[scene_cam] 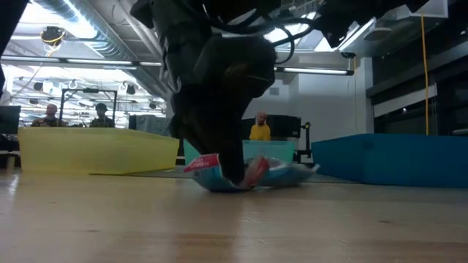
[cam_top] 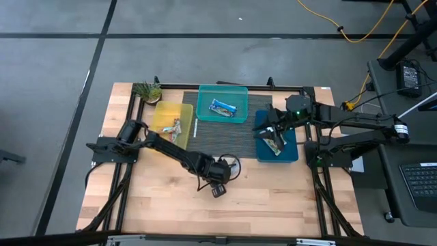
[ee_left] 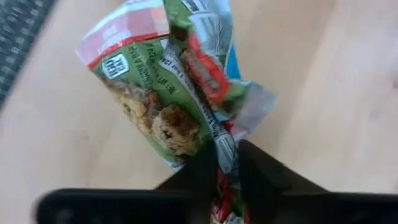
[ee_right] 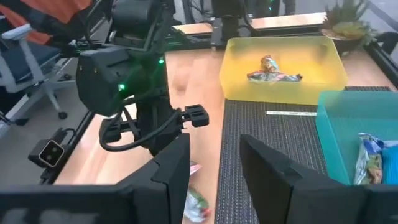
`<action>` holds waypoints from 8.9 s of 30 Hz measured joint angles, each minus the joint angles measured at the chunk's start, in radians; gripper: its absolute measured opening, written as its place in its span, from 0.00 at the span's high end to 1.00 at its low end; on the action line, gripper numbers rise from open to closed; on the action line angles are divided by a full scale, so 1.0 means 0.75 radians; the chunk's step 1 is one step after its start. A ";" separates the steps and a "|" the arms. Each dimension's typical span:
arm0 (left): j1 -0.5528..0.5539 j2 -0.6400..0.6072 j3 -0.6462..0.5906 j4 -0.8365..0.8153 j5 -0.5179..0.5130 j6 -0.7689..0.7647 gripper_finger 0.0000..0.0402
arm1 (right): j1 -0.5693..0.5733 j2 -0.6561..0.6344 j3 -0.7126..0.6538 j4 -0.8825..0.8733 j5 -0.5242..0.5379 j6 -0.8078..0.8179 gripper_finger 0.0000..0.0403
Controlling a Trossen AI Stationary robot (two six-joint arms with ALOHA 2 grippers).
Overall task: Pick and place Granola Bars by type
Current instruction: Put the red granola bar into the yellow bin
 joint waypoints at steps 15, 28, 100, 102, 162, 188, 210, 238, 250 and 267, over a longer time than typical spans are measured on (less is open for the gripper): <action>-0.033 -0.005 0.430 -0.530 0.005 0.089 0.99 | 0.000 0.000 0.000 -0.001 -0.035 -0.149 0.64; -0.018 -0.011 0.803 -0.976 -0.253 0.216 0.99 | 0.000 0.000 0.000 0.000 -0.033 -0.185 0.64; 1.014 -0.784 -0.601 -0.698 -0.211 0.345 0.75 | -0.001 0.000 0.000 -0.037 0.015 -0.180 0.64; 1.013 -0.819 -0.593 -0.700 -0.203 0.311 0.71 | -0.001 0.000 0.000 -0.037 0.015 -0.180 0.64; 0.198 0.139 0.432 -0.217 0.267 0.637 0.43 | -0.003 -0.001 -0.001 -0.038 0.040 -0.190 0.64; 0.188 0.267 0.434 -0.054 0.212 0.495 0.41 | -0.003 -0.001 -0.001 -0.048 0.036 -0.224 0.64; 0.206 0.281 0.817 -0.690 0.351 0.467 0.96 | -0.003 -0.001 -0.001 -0.050 0.036 -0.222 0.64; 0.448 -0.256 1.073 -1.454 -0.443 0.330 0.97 | -0.003 -0.001 -0.001 -0.085 0.049 -0.299 0.64; 0.903 -0.731 0.421 -1.238 -0.397 0.179 0.97 | -0.007 -0.001 -0.001 -0.079 0.050 -0.421 0.64; 1.024 -0.774 -0.567 -0.428 -0.028 0.160 0.97 | -0.103 0.003 -0.001 -0.081 0.053 -0.496 0.64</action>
